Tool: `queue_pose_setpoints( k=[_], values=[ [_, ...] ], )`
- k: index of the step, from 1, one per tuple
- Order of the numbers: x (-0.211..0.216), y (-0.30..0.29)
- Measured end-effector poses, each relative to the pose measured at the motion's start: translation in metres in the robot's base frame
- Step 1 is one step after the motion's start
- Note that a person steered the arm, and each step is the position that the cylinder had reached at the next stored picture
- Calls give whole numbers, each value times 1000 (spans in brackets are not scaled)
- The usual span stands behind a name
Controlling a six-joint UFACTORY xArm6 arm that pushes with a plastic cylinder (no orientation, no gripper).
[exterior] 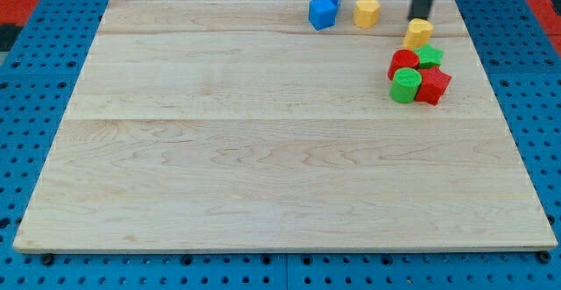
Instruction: Push the yellow blocks right beside the blue blocks
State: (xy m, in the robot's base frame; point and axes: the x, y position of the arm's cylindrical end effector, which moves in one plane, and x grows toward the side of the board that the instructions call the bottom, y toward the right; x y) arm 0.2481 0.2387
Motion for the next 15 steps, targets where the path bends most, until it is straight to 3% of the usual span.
queue_pose_setpoints(
  k=[1,2,4,6,8,9,10,12,13,15],
  values=[
    [-1,60],
    [20,66],
    [53,-14],
    [40,-95],
    [53,-35],
    [30,-13],
    [12,-24],
    [12,-97],
    [16,-106],
    [65,-100]
  ],
)
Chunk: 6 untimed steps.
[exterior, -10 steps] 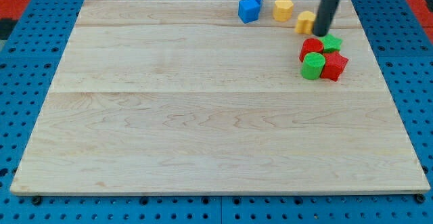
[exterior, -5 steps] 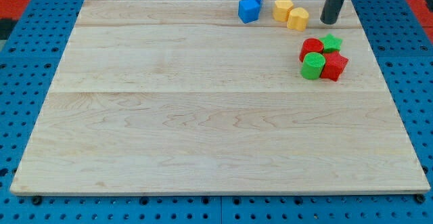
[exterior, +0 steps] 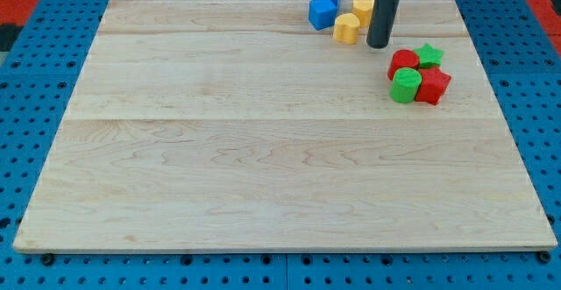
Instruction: Push the yellow blocks right beside the blue blocks
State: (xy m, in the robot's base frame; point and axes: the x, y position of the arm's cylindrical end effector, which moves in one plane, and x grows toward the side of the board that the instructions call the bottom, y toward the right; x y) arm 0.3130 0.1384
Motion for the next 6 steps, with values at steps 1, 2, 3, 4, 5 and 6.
queue_pose_setpoints(
  k=[1,2,3,4,5,6],
  values=[
    [10,-31],
    [-5,-35],
    [-22,-35],
    [-30,-35],
    [-28,-28],
    [-22,21]
  ],
)
